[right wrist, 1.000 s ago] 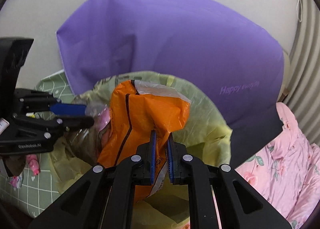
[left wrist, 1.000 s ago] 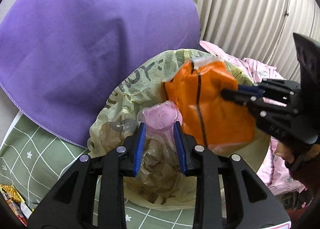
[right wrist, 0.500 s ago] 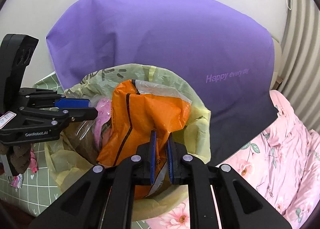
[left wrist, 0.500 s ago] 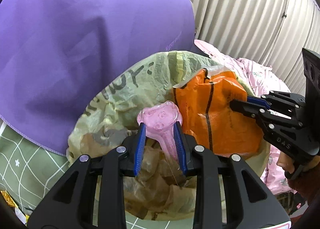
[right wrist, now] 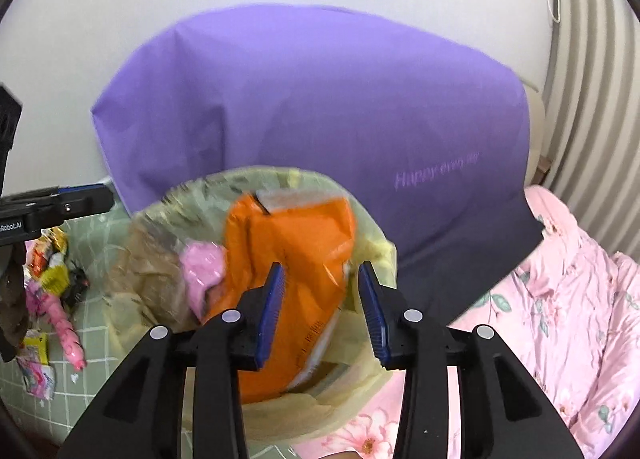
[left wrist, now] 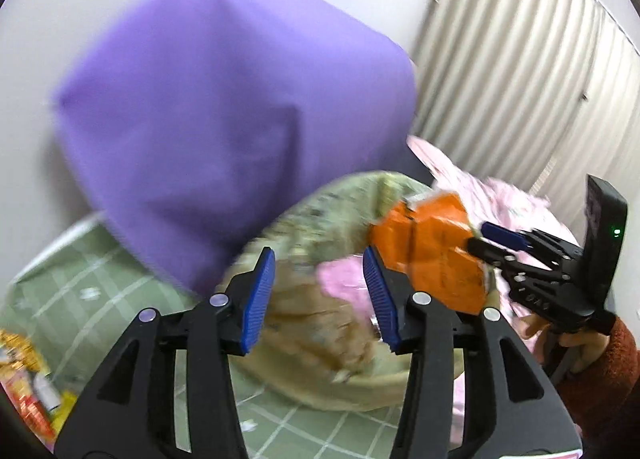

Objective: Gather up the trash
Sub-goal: 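Open both tools to drop the spoon and orange bag into the yellow bag, then grasp the pink tissue pack with the right tool while the left tool approaches the red snack bag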

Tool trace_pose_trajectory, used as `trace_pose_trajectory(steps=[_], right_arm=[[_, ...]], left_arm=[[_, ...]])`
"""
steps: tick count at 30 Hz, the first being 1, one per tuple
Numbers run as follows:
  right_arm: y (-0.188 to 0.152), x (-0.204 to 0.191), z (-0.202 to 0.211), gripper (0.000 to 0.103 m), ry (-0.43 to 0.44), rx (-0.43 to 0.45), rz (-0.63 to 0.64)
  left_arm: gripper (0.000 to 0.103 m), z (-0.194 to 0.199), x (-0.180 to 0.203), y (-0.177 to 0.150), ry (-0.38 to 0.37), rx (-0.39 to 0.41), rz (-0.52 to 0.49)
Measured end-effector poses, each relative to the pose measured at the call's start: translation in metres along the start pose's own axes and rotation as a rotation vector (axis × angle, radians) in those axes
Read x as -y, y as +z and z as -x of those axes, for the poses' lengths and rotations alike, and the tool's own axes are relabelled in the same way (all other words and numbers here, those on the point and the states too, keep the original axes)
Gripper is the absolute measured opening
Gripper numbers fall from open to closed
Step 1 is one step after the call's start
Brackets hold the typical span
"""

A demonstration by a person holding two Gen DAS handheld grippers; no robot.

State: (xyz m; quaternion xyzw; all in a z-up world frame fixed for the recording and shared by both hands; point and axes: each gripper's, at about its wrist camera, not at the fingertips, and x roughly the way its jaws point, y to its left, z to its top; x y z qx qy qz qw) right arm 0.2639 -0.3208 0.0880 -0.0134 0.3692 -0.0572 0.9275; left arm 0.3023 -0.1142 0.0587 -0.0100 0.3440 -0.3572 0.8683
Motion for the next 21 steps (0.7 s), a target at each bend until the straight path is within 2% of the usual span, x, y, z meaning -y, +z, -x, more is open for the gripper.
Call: trace_pose_trajectory(steps=[6,11,13,17,21], right_arm=[[0.009,-0.041,0.016,0.039,0.142,0.063,0.043],[-0.005,-0.108,0.009,0.04,0.343,0.053,0.151],[-0.014,-0.135,0.002,0.042,0.418,0.026,0.2],[-0.038,-0.198,-0.01,0.042,0.626,-0.059,0.319],[-0.07,-0.255,-0.008,0.042,0.806,-0.145,0.472]], left_arm=[[0.044,0.066,-0.053,-0.039,0.22,0.074,0.088],[0.045,0.123,-0.101,-0.091,0.406,0.086,0.185],[0.046,0.141,-0.118,-0.108,0.461,0.087,0.224],[0.046,0.178,-0.144,-0.151,0.576,0.094,0.323],[0.047,0.208,-0.157,-0.188,0.648,0.082,0.404]])
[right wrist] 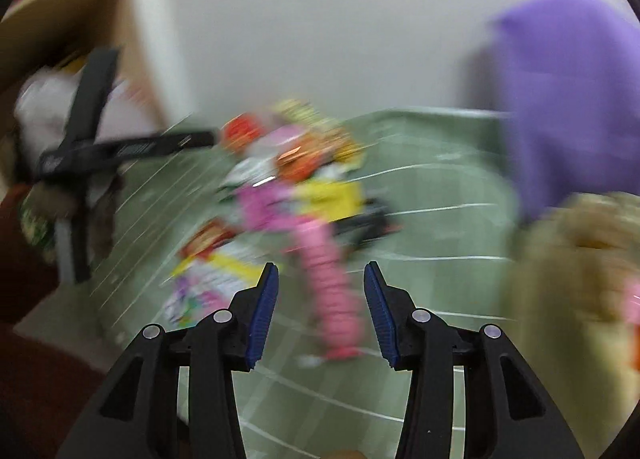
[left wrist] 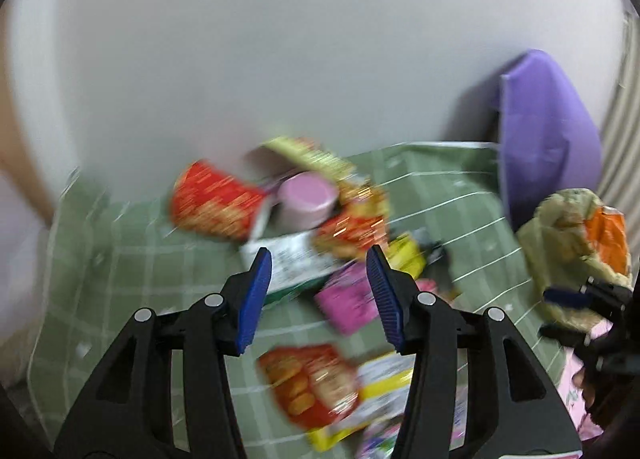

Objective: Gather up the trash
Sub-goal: 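Grasp the pink tissue pack with the right tool while the left tool approaches the red snack bag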

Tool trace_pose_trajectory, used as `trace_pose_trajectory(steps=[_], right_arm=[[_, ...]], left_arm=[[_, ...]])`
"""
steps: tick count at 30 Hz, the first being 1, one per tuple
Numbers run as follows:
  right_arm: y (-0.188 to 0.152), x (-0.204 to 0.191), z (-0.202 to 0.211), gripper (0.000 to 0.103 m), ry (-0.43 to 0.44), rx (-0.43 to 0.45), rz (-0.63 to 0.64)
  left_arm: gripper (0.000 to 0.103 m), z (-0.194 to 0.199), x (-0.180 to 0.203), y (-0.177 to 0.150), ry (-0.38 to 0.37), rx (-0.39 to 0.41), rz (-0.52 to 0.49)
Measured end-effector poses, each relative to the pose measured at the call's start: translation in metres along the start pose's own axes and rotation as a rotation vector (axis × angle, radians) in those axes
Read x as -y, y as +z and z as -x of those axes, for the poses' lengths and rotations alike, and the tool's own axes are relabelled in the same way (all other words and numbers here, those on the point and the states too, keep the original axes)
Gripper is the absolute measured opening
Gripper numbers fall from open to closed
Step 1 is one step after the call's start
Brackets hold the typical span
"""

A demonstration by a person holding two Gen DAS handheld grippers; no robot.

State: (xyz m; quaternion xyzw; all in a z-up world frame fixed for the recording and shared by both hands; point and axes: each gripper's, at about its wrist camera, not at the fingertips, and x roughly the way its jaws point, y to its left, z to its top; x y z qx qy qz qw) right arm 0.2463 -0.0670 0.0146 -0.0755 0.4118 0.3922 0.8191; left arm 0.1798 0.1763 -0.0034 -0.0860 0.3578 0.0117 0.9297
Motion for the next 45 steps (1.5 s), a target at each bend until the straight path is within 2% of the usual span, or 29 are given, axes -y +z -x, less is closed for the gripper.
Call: trace_pose_trajectory(steps=[4,6,13,14,15,16,17,19,24,33,37,42,45], right_arm=[[-0.003,-0.04,-0.037,0.043,0.132,-0.093,0.111],[-0.009,-0.055,-0.052,0.044,0.161,-0.135,0.149],[-0.021,-0.074,-0.085,0.044,0.151,-0.263,0.238],[-0.024,-0.077,-0.084,0.043,0.152,-0.278,0.25],[-0.025,-0.078,-0.084,0.033,0.147,-0.285,0.261],[-0.027,-0.078,-0.09,0.029,0.135,-0.295,0.277],[-0.027,-0.079,-0.092,0.028,0.123,-0.294,0.287],[-0.025,-0.078,-0.094,0.018,0.088,-0.292,0.281],[-0.018,-0.064,-0.097,0.008,0.034,-0.271,0.197],[-0.01,-0.033,-0.083,0.005,-0.007,-0.22,0.042],[-0.014,-0.02,-0.062,0.005,-0.041,-0.177,-0.019],[-0.022,-0.007,-0.049,0.005,-0.077,-0.157,-0.069],[-0.028,0.004,-0.037,0.005,-0.104,-0.143,-0.105]], left_arm=[[0.047,0.009,-0.022,-0.021,0.046,-0.015,0.045],[0.047,0.012,-0.034,-0.03,0.07,-0.028,0.073],[0.048,0.024,-0.062,-0.054,0.093,-0.036,0.138],[0.048,0.024,-0.065,-0.057,0.092,-0.039,0.146],[0.048,0.023,-0.067,-0.059,0.092,-0.043,0.151],[0.048,0.022,-0.069,-0.062,0.091,-0.049,0.157],[0.048,0.02,-0.07,-0.063,0.09,-0.053,0.161],[0.048,0.015,-0.072,-0.066,0.081,-0.064,0.173],[0.048,0.005,-0.071,-0.07,0.056,-0.084,0.18],[0.048,0.0,-0.067,-0.073,0.025,-0.096,0.18],[0.052,-0.001,-0.062,-0.073,-0.018,-0.099,0.178],[0.052,-0.015,-0.044,-0.075,-0.044,-0.14,0.14],[0.052,-0.027,-0.038,-0.07,-0.065,-0.156,0.154]])
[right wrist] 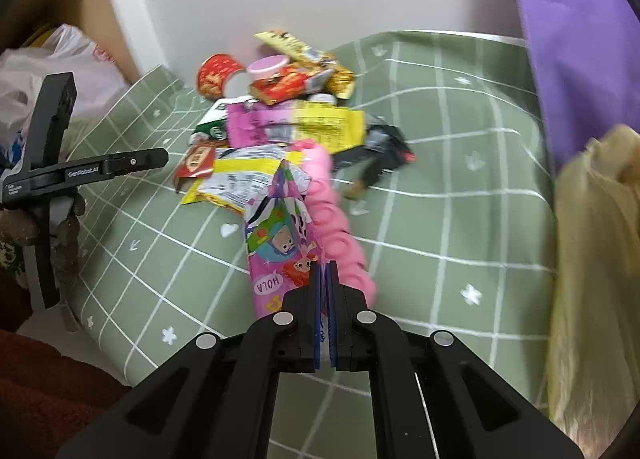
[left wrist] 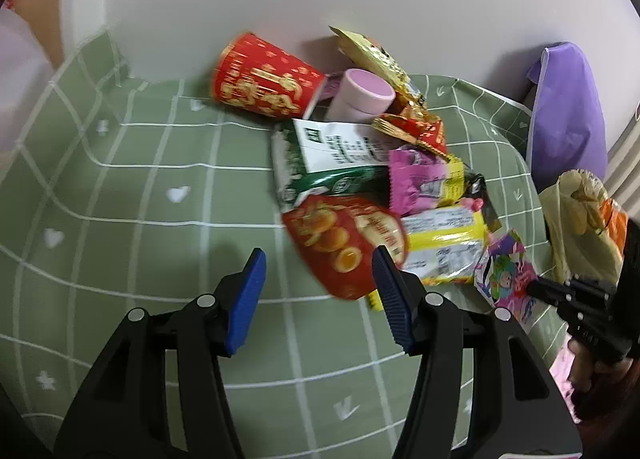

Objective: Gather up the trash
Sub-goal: 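Grasp the pink tissue pack with the right tool while the left tool approaches the red snack bag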

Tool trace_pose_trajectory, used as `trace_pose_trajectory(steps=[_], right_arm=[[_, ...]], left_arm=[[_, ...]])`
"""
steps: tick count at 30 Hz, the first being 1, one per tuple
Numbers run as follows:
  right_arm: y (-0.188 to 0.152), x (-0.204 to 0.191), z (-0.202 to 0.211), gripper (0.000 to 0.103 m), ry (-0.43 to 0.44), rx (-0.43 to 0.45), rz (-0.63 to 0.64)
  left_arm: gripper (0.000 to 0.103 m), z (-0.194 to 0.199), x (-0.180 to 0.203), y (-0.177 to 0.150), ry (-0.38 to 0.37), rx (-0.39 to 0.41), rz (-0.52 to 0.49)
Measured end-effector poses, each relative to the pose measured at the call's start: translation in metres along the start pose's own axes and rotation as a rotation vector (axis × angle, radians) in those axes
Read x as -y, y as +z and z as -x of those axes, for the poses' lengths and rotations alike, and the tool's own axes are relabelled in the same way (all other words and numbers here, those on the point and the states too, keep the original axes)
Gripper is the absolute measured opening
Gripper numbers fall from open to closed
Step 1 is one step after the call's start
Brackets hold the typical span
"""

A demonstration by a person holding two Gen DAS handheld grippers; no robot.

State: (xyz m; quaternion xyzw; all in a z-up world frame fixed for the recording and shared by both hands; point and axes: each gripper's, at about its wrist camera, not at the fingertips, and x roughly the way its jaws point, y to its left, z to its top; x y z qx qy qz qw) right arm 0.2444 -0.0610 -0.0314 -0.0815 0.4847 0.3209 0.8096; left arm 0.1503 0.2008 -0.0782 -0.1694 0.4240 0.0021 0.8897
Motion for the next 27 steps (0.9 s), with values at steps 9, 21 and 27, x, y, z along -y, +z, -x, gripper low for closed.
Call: trace_pose_trajectory(steps=[9,21,27], right_arm=[[-0.01,0.035,0.018,0.005,-0.126,0.047,-0.154],[-0.011,0.047,0.01,0.056,-0.075,0.066,-0.233],[-0.005,0.051,-0.01,0.056,-0.16,0.037,-0.179]], left_arm=[[0.052,-0.038,0.014,0.023,0.074,-0.051,0.029],[0.052,-0.012,0.014,-0.002,0.167,-0.053,-0.107],[0.052,0.007,-0.004,-0.002,0.038,-0.01,-0.018]])
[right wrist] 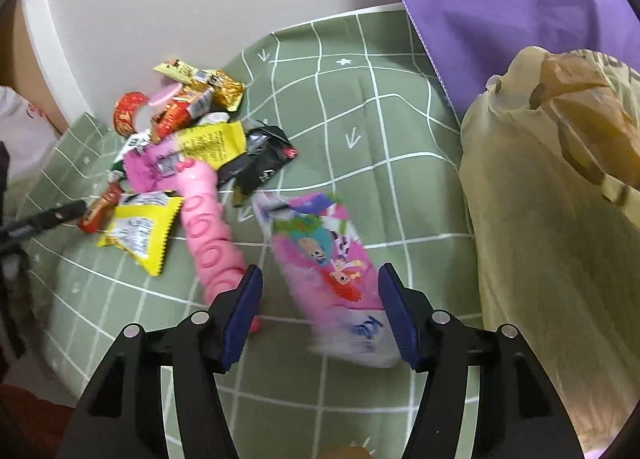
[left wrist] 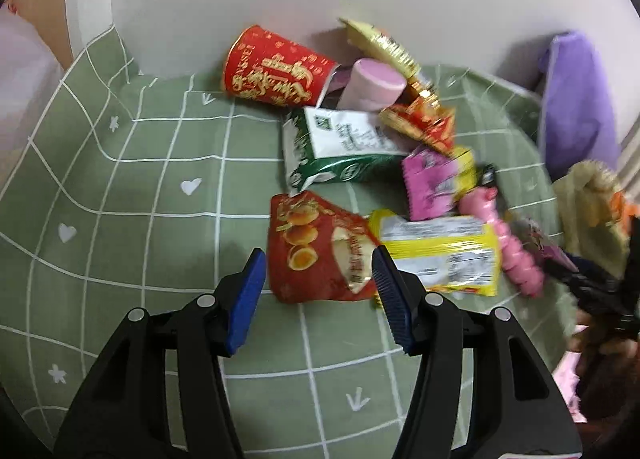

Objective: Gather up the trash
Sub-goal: 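Grasp the pink tissue pack with the right tool while the left tool approaches the red snack bag, then grasp the red snack bag with the left tool while the right tool regrasps the tissue pack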

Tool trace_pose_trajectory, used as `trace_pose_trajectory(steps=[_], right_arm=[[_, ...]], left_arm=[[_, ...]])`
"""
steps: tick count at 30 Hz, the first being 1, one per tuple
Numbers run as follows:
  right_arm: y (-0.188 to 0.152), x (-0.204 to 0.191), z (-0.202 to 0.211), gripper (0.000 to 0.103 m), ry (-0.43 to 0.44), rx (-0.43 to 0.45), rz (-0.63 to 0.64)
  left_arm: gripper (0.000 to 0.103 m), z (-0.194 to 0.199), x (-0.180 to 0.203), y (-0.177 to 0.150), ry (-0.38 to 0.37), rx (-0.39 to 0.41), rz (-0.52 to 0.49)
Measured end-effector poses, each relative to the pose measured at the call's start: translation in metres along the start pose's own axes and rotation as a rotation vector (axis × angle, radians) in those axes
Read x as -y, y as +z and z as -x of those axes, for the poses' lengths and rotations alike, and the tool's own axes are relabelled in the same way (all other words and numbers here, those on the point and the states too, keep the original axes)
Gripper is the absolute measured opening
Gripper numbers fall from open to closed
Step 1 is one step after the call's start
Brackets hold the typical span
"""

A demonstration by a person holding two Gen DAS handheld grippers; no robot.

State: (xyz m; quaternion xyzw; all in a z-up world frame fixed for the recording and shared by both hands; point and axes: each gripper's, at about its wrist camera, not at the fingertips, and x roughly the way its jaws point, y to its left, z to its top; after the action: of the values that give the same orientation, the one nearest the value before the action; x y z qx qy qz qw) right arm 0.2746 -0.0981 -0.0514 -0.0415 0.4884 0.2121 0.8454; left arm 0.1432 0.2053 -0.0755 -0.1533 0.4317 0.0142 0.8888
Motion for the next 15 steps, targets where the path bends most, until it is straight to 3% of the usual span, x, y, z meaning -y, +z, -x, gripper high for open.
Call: trace_pose_trajectory(steps=[4,8,12,14,15], right_arm=[[0.001,0.005,-0.012,0.056,0.014,-0.038,0.018],[-0.006,0.009,-0.01,0.056,0.02,-0.046,0.011],[-0.013,0.005,-0.006,0.056,0.002,-0.046,0.033],[-0.017,0.001,-0.003,0.056,-0.004,-0.056,0.052],[-0.019,0.0,0.0,0.056,0.002,-0.061,0.057]], left_arm=[[0.052,0.002,0.008,-0.001,-0.016,0.009,-0.059],[0.052,-0.013,0.016,0.001,0.063,-0.023,-0.095],[0.052,-0.026,0.009,0.005,0.09,-0.059,-0.049],[0.046,-0.028,0.005,0.006,0.083,-0.064,-0.017],[0.039,-0.028,0.003,0.006,0.074,-0.063,-0.008]])
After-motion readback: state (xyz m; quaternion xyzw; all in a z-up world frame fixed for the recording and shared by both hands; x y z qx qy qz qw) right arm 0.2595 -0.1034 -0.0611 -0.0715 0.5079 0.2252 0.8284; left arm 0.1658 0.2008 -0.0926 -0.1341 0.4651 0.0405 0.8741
